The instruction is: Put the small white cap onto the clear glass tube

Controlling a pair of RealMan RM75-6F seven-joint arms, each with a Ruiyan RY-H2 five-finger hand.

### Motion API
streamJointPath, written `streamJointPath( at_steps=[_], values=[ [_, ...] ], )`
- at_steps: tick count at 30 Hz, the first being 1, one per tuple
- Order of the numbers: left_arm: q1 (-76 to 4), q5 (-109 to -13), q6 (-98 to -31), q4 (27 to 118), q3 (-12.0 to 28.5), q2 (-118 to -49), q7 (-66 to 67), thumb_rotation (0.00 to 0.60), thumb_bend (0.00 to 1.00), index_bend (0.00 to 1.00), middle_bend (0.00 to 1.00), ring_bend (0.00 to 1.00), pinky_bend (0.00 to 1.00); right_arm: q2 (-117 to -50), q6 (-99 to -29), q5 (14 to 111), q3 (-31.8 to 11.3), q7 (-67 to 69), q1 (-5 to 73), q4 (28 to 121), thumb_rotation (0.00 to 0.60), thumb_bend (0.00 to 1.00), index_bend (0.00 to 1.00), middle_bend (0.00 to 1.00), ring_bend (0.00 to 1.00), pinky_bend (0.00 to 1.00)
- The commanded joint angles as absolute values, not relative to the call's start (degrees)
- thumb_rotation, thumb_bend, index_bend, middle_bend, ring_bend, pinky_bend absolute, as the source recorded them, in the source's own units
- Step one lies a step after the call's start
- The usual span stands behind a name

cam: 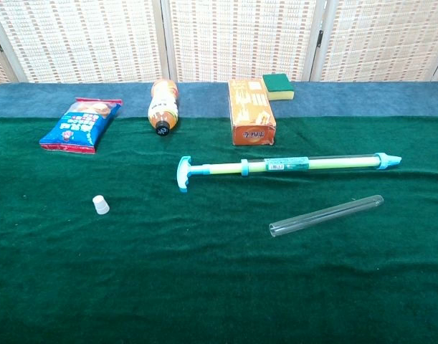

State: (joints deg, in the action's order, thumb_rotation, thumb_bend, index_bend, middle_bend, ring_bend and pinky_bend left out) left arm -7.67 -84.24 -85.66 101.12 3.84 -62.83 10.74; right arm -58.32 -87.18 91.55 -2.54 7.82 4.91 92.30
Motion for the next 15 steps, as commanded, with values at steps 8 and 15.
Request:
streamJointPath(
  at_steps=[8,15],
  values=[
    [-7.8,-84.99,-85.24,100.78,3.57,-62.86,10.38,0.6,0.54,0.21,0.49,0.38,0.29,-58.37,-86.95,91.72,-2.46,7.55,5.07,92.43,0.6,0.51,0.31,0.29,0.41,0.4],
    [-9.01,-85.94,-84.44,100.15,4.21,-62.96,9.9,0.6,0.54,0.22,0.49,0.4,0.29,-58.13,-86.9,91.92,-2.59,6.85,5.31,93.04,0.6,0.51,0.31,0.29,0.41,0.4]
  ],
)
